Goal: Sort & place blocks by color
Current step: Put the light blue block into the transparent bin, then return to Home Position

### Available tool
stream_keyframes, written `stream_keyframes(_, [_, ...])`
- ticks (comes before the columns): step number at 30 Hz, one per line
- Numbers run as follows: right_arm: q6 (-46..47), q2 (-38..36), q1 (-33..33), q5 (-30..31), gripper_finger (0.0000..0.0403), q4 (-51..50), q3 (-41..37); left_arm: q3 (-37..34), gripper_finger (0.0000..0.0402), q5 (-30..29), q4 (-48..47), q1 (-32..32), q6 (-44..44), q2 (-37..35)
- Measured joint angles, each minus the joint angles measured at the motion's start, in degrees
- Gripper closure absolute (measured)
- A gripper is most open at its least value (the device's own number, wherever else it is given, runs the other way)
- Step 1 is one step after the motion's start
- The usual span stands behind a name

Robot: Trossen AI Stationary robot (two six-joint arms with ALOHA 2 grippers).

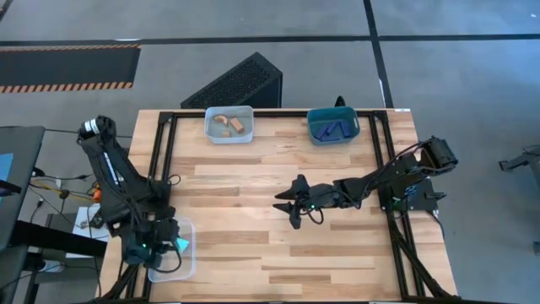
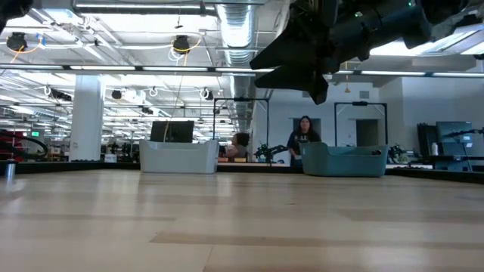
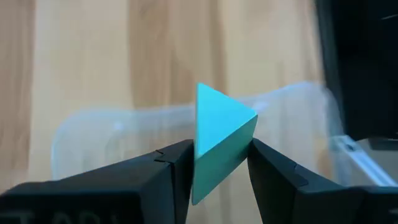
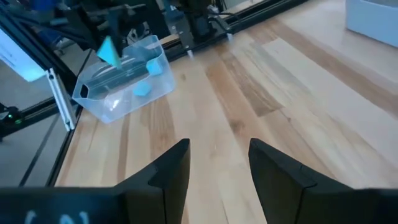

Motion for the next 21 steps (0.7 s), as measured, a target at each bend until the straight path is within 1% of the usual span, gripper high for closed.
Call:
stream_keyframes(2, [0.57,0.0,-0.31,-0.11,0.0214,-0.25,0.02,0.0,0.0272,1.28,-1.74,-0.54,-3.29,1.7])
stream_keyframes(5, [1.0,0.0,-0.97,-0.28,0.0214,-0.57,0.02,0.0,0.024,2.94,-3.13,-0.61,-5.45,4.05])
stream_keyframes(9, [1.02,0.0,-1.77,-0.25,0.0214,-0.43,0.02,0.0,0.0191,3.19,-4.51,-0.14,-5.55,5.85])
stream_keyframes(11, [1.05,0.0,-1.91,-0.26,0.0215,-0.45,0.02,-0.01,0.0169,2.36,-5.91,0.48,-4.65,5.99])
stream_keyframes(13, [0.99,0.0,-2.12,-0.2,0.0218,-0.19,0.02,-0.02,0.0152,-1.33,-6.08,1.06,-2.53,5.99])
stream_keyframes(14, [0.59,-0.46,-2.12,-0.18,0.0221,-0.29,0.02,-0.02,0.0145,-4.56,-5.88,1.41,-1.08,5.99])
stream_keyframes(16, [-3.71,-2.08,-1.67,0.03,0.0227,-0.05,0.03,-0.02,0.0137,-13.45,-4.64,2.34,3.21,5.97])
stream_keyframes(18, [-8.5,-4.04,-0.39,2.69,0.0235,-0.39,0.17,-0.02,0.0135,-21.59,0.16,4.27,9.07,5.97])
stream_keyframes(19, [-10.56,-5.31,0.51,4.81,0.0239,-1.22,0.07,-0.02,0.0135,-23.49,3.58,5.85,13.03,5.97])
stream_keyframes(21, [-14.58,-7.66,2.15,8.02,0.025,-1.39,0.07,-0.02,0.0139,-23.77,10.95,9.83,22.43,5.97])
